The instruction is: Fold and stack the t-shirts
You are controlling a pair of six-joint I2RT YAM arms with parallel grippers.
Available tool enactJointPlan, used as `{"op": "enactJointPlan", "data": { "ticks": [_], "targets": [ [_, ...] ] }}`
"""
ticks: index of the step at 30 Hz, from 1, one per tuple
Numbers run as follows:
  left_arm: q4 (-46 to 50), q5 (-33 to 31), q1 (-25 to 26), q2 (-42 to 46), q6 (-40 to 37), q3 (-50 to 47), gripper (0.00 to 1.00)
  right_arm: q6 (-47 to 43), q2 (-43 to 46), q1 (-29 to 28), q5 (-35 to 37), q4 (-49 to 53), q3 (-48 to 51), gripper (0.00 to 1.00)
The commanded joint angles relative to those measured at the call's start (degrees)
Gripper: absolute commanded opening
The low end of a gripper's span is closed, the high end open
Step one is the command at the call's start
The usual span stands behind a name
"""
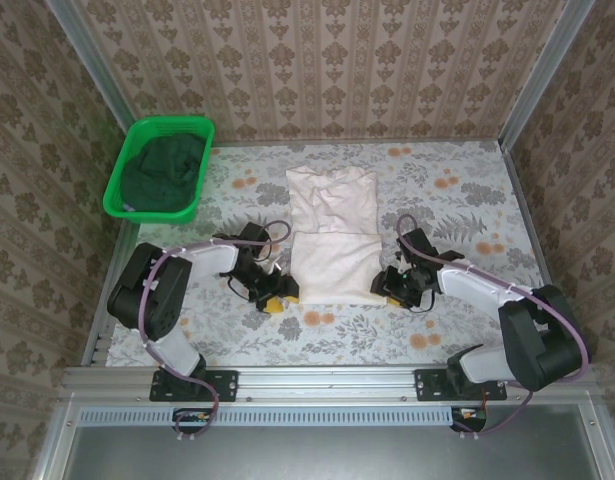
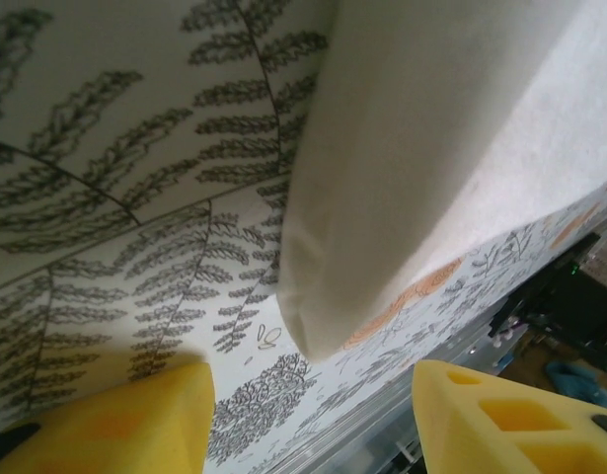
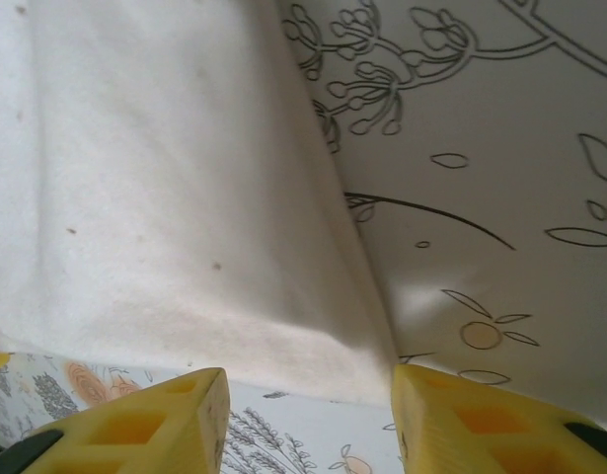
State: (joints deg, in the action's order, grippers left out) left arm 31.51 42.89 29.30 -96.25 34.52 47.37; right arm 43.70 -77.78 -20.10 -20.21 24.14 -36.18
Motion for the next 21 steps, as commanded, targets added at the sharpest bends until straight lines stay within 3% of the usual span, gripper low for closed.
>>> {"op": "enactJointPlan", "data": {
  "ticks": [1, 7, 13, 16, 19, 21],
  "targets": [
    [-4.06, 0.62, 0.76, 0.38, 3.39, -1.06, 0.53, -0.01, -0.77, -0.25, -0.05, -0.88, 0.77, 0.47],
    [-6.31, -0.62, 0.77, -2.02, 5.79, 0.44, 0.47, 0.05, -5.68, -0.23, -0.55, -2.49, -0.38, 0.35],
    [-5.79, -1.14, 0.76, -4.88, 5.88, 3.38, 0.34, -0.07, -6.99, -0.21, 0.04, -2.55, -0.76, 0.25],
    [-4.33, -2.48, 0.76, -5.27, 5.39, 4.09, 0.31, -1.40, -7.39, -0.03, 1.62, 0.91, -1.98, 0.28],
    [-2.62, -2.85, 0.76, -4.84, 4.47, 3.98, 0.38, -1.69, -5.99, -0.03, 1.16, 2.22, -1.78, 0.42],
    [-1.39, -3.72, 0.76, -4.01, 3.46, 3.77, 0.41, -2.10, -4.54, -0.08, 1.95, 3.64, -1.79, 0.44]
  ]
}}
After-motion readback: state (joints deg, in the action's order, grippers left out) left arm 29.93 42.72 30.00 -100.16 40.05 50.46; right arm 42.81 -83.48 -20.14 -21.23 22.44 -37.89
